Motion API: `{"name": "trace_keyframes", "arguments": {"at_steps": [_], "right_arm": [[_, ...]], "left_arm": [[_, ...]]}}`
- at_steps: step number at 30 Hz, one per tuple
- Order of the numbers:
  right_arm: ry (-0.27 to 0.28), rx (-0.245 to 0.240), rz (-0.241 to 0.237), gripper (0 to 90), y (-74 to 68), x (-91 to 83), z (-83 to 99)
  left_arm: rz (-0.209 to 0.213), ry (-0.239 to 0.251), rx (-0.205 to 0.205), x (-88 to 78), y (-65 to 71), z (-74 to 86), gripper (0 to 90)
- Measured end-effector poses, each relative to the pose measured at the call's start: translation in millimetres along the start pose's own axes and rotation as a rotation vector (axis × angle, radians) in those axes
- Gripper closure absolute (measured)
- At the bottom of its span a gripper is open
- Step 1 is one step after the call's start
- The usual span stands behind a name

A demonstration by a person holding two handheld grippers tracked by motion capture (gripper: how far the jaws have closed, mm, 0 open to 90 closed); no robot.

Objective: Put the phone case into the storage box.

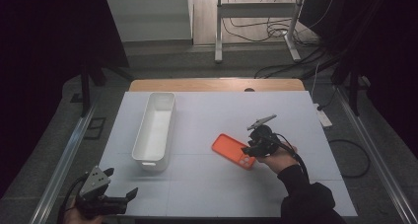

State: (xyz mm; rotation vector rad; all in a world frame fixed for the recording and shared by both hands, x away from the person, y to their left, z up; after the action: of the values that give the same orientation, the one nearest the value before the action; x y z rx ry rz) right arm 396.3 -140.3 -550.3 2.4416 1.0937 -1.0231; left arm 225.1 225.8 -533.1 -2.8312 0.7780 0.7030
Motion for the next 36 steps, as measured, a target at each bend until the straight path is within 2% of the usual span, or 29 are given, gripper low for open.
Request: {"name": "trace_keyframes", "arguments": {"at_steps": [4,5,8,14,27,32,36], "right_arm": [[-0.004,0.005,-0.024,87.2,0.6,-0.3,0.5],[-0.002,0.007,-0.024,89.0,1.9,0.0,0.7],[-0.015,0.021,-0.026,89.1,4.8,2.4,4.4],[-0.049,0.016,-0.014,89.0,9.7,8.9,13.9],[-0.099,0.004,-0.025,89.0,6.3,17.8,29.2],[-0.126,-0.007,-0.009,89.0,10.1,19.2,34.2],[-0.12,-0.004,0.009,89.0,16.2,19.5,33.6]], "left_arm": [[0.0,-0.001,0.001,0.1,0.1,0.1,1.3],[0.0,-0.001,0.001,0.2,0.1,0.1,1.3],[0.0,-0.002,0.003,0.2,0.3,0.1,1.3],[0.0,-0.002,0.006,0.2,0.6,0.2,1.3],[0.003,-0.005,0.012,0.4,1.2,0.4,1.4],[0.001,-0.007,0.017,0.5,1.1,0.5,1.5],[0.0,-0.009,0.018,0.7,1.3,0.6,1.5]]}}
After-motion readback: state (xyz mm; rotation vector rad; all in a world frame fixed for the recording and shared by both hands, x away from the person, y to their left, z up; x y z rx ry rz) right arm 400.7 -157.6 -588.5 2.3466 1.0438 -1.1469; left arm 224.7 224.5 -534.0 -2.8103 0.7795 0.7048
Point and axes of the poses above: each handheld gripper's, and its own axes: x roughly forward along the jaws, z roughly out of its underside, y roughly to its right, the point moved 10 cm from there along x, roughly forward along the jaws, and after that the axes turned 13 degrees about y, right-handed, at the moved point
